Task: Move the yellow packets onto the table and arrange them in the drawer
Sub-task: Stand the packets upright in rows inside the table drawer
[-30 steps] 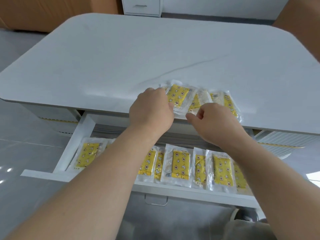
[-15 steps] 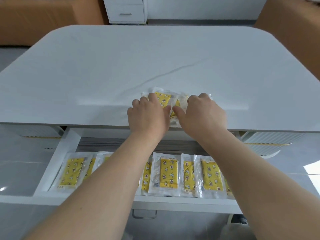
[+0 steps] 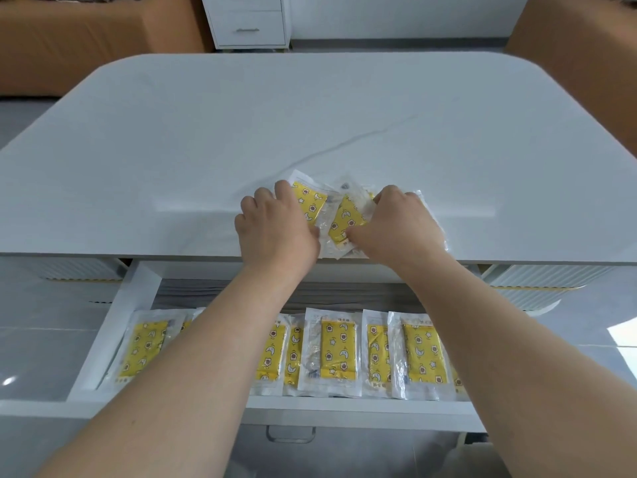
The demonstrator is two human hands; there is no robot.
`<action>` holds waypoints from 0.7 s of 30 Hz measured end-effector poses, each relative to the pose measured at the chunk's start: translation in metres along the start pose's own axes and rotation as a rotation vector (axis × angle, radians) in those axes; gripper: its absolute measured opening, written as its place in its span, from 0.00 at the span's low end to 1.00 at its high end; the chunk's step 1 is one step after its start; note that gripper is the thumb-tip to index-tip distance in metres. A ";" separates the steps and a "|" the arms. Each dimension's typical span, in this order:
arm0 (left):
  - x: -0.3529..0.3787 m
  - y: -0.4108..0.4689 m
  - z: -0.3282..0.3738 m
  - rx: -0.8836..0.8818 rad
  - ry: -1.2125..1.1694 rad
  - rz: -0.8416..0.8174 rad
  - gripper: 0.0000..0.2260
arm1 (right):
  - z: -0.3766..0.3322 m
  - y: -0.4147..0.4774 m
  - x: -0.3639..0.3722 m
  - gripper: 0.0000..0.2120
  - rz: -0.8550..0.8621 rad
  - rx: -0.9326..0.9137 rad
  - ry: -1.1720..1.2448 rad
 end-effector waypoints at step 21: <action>-0.004 -0.009 -0.040 -0.445 -1.170 -0.280 0.05 | -0.004 -0.011 -0.004 0.23 0.155 -0.007 0.468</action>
Point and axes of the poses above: each hand's wrist, its own y-axis towards the middle knuckle, its own x-axis out of the palm, z = x × y, the point moved 6 cm from there along y, towards the middle knuckle, and after that the axes turned 4 degrees about -x, right-handed, at the moved point
